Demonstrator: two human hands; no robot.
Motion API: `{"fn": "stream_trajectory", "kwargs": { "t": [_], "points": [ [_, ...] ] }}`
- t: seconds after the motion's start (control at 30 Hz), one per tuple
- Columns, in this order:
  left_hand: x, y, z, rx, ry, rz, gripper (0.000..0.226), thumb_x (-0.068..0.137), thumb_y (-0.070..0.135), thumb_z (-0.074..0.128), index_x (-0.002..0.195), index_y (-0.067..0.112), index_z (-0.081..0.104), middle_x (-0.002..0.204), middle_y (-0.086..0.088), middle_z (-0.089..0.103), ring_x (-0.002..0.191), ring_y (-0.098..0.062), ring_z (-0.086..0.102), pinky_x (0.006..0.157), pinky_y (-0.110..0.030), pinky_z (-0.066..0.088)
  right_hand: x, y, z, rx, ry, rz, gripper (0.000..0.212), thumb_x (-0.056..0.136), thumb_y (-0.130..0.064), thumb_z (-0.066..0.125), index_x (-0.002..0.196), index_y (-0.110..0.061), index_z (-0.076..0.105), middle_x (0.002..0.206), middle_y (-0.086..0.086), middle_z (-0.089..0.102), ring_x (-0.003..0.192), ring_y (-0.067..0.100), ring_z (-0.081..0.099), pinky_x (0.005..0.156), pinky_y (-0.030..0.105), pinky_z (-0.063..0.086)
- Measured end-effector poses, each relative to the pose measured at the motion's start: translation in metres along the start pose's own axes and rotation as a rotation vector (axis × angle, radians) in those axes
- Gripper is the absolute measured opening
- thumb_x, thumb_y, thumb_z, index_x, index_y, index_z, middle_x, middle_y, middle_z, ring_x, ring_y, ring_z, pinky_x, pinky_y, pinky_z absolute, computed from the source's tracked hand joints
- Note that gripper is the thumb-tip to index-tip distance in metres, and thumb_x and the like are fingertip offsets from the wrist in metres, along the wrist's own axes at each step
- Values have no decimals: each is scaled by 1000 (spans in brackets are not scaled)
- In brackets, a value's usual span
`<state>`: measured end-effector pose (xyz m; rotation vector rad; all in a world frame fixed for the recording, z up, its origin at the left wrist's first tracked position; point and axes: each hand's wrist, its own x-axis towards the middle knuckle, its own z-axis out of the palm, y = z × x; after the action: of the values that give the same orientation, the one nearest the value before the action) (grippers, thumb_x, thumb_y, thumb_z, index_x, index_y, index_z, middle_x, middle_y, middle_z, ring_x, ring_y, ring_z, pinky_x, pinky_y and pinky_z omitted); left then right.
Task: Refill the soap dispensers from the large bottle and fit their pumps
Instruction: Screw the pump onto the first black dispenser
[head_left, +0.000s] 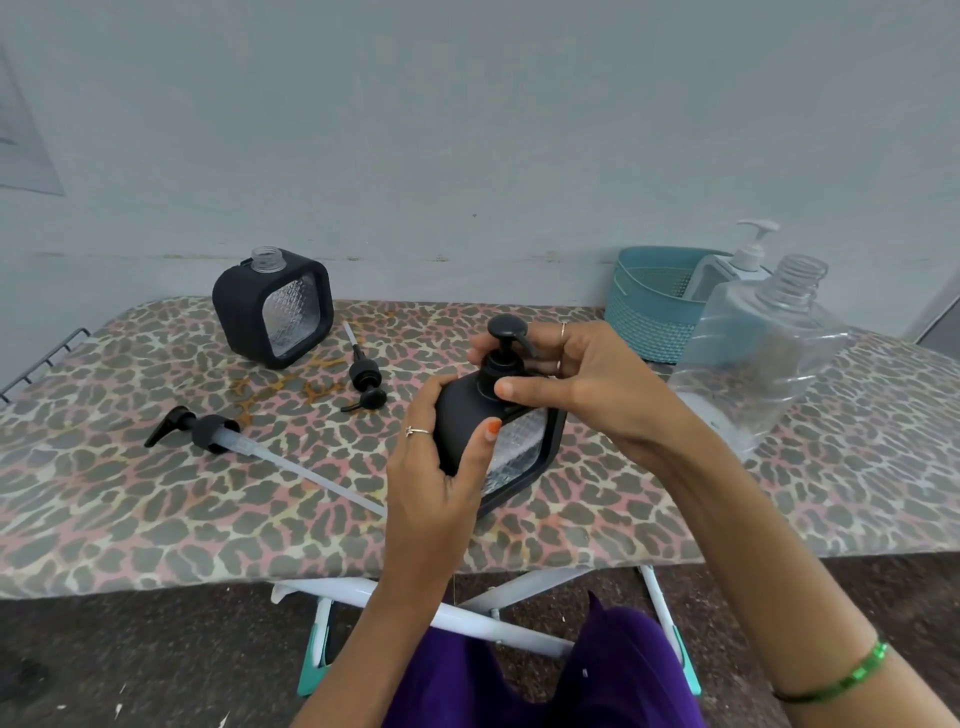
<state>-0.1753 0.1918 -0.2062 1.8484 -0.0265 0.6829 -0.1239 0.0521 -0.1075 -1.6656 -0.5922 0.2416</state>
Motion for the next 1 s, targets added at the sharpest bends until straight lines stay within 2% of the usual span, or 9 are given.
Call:
{"fn": "stream_trajectory", "kwargs": {
  "t": [0.1, 0.23, 0.33, 0.5, 0.63, 0.77, 0.87, 0.9, 1.0],
  "points": [
    [0, 1, 1, 19, 19, -1, 80, 88, 66, 46, 142, 8, 43, 129, -9, 58, 118, -27, 57, 96, -42, 51, 0, 1, 7, -12, 77, -11, 37, 79, 11, 68, 98, -21, 70, 95, -8, 74, 97, 5, 69, 84, 20, 54],
    [1, 5, 2, 72, 63, 78, 81, 91, 65, 43, 139, 0, 46, 122, 1, 52, 110, 4, 49, 90, -2, 38, -6, 4, 21, -99, 265, -20, 32, 77, 4, 74, 100, -18, 72, 97, -8, 74, 95, 3, 69, 88, 23, 54],
    [0, 6, 3, 96, 65, 119, 80, 92, 62, 42, 137, -4, 46, 118, -1, 51, 103, 4, 46, 88, 1, 36, -11, 4, 33, -169, 452, -13, 32, 71, -6, 82, 100, -17, 74, 90, -10, 74, 87, 0, 69, 85, 20, 54],
    [1, 4, 3, 130, 77, 139, 80, 93, 63, 40, 136, -5, 47, 118, -9, 56, 102, 0, 45, 87, 1, 36, -14, 1, 50, -227, 645, -50, 30, 68, -12, 86, 75, -36, 68, 65, -26, 64, 73, -9, 66, 68, 6, 49],
    [1, 6, 3, 122, 72, 130, 84, 92, 68, 36, 137, -2, 47, 118, -5, 54, 103, 1, 45, 88, -1, 37, -13, 3, 62, -241, 739, -42, 24, 70, -16, 84, 91, -22, 74, 74, -21, 66, 75, -10, 64, 64, 3, 46],
    [0, 6, -1, 104, 20, 55, 88, 87, 73, 38, 142, 4, 42, 130, -11, 55, 116, -14, 51, 94, -11, 42, -8, 3, 51, -348, 587, -11, 23, 74, -20, 82, 94, -22, 70, 84, -16, 68, 82, -4, 64, 72, 7, 48],
    [0, 4, -4, 109, -27, 15, 91, 85, 76, 38, 144, 7, 40, 126, -20, 58, 114, -36, 57, 92, -44, 52, -5, -5, 23, -301, 244, -7, 24, 78, -8, 77, 90, -27, 67, 91, -11, 70, 90, 0, 66, 84, 16, 49],
    [0, 3, -6, 113, -30, 8, 92, 84, 76, 37, 145, 7, 39, 122, -22, 59, 111, -39, 58, 89, -49, 53, -4, -7, 15, -272, 147, -7, 28, 80, -3, 74, 95, -25, 68, 95, -9, 71, 95, 1, 66, 89, 18, 49],
    [0, 4, -7, 115, -35, -8, 86, 86, 72, 42, 145, 9, 39, 119, -20, 61, 106, -37, 60, 85, -46, 53, -3, -10, 7, -266, 55, -14, 33, 81, 5, 70, 100, -22, 69, 96, -9, 72, 98, 0, 66, 93, 20, 49]
  ]
}}
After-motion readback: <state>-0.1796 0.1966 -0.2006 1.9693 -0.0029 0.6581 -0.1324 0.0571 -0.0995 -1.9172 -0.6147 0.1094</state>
